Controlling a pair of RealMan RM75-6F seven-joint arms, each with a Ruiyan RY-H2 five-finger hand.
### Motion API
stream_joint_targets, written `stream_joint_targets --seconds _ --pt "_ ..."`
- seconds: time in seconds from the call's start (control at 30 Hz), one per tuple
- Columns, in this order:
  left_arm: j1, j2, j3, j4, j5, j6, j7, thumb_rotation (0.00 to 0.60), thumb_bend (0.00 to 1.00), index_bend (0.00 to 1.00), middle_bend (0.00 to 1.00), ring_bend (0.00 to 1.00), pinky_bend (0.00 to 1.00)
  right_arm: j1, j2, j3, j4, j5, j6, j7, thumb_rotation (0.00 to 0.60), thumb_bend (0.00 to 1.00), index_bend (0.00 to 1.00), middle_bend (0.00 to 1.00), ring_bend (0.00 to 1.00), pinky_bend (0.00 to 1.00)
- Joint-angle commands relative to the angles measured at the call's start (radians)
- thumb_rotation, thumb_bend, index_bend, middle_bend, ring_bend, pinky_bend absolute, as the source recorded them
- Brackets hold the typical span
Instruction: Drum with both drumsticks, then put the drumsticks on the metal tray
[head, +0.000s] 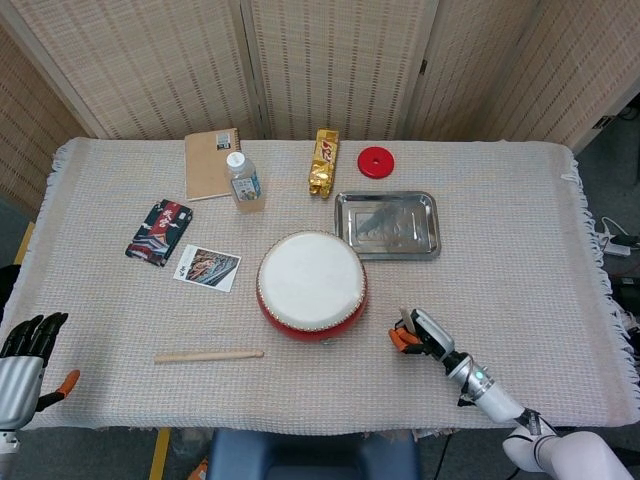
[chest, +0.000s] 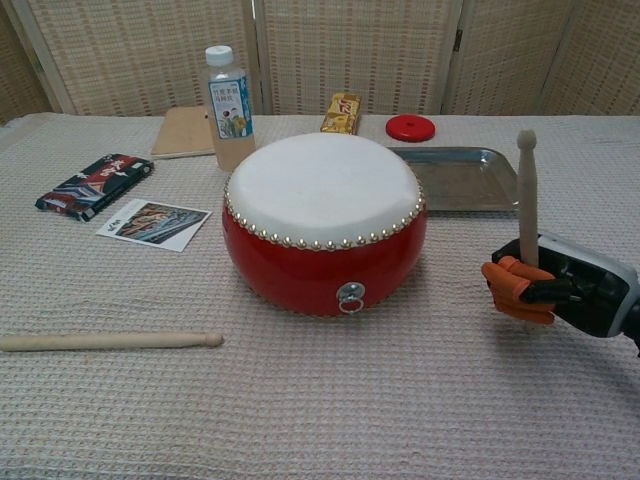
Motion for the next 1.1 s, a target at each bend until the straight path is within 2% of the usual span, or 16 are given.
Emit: stream_joint_targets --seconds 0.03,0.13,0.23,0.37,0.5,0.6,0.7,0.8,0.93,1.1 --pt "-0.004 -0.002 0.000 0.005 0.001 -0.006 -0.001 0.600 0.31 0.07 0.09 0.05 0.09 0.008 0.030 0.000 -0.048 -0.004 0.002 -0.095 0.600 0.84 1.00 1.00 1.00 1.00" --pt "-0.018 0.002 -0.002 0.010 0.009 -0.020 0.001 0.600 0.30 0.08 0.09 0.05 0.09 0.020 0.092 0.010 -0.138 0.003 -0.012 -0.240 0.600 0.87 1.00 1.00 1.00 1.00" --pt "-0.041 0.007 -0.006 0.012 0.023 -0.041 -0.010 0.600 0.31 0.10 0.11 0.05 0.09 0.044 0.220 0.002 -0.293 -0.003 -0.054 -0.447 0.600 0.87 1.00 1.00 1.00 1.00" --pt "-0.082 0.011 -0.010 0.015 0.040 -0.087 -0.047 0.600 0.31 0.15 0.15 0.08 0.09 0.083 0.456 0.001 -0.579 0.034 -0.166 -0.737 0.600 0.87 1.00 1.00 1.00 1.00" --pt "-0.127 0.002 -0.010 0.014 0.043 -0.151 -0.069 0.600 0.30 0.18 0.18 0.10 0.12 0.136 0.700 0.014 -0.862 0.139 -0.336 -1.043 0.600 0.87 1.00 1.00 1.00 1.00" --pt "-0.152 -0.012 -0.013 0.006 0.038 -0.187 -0.075 0.600 0.31 0.21 0.20 0.12 0.12 0.176 0.837 0.032 -1.013 0.242 -0.450 -1.221 0.600 0.87 1.00 1.00 1.00 1.00" --pt "-0.175 -0.034 -0.016 -0.001 0.028 -0.220 -0.086 0.600 0.31 0.23 0.22 0.15 0.14 0.188 0.918 0.063 -1.104 0.344 -0.484 -1.342 0.600 0.87 1.00 1.00 1.00 1.00" --pt "-0.198 -0.054 -0.013 -0.007 0.015 -0.264 -0.083 0.600 0.30 0.27 0.25 0.17 0.16 0.189 0.964 0.090 -1.150 0.423 -0.496 -1.405 0.600 0.87 1.00 1.00 1.00 1.00" --pt "-0.227 -0.097 -0.015 -0.005 -0.019 -0.326 -0.047 0.600 0.30 0.29 0.27 0.20 0.17 0.185 0.999 0.116 -1.176 0.478 -0.508 -1.431 0.600 0.86 1.00 1.00 1.00 1.00" --pt "-0.252 -0.162 -0.011 0.000 -0.050 -0.374 -0.003 0.600 0.31 0.31 0.28 0.20 0.17 0.172 1.003 0.137 -1.172 0.490 -0.521 -1.427 0.600 0.86 1.00 1.00 1.00 1.00"
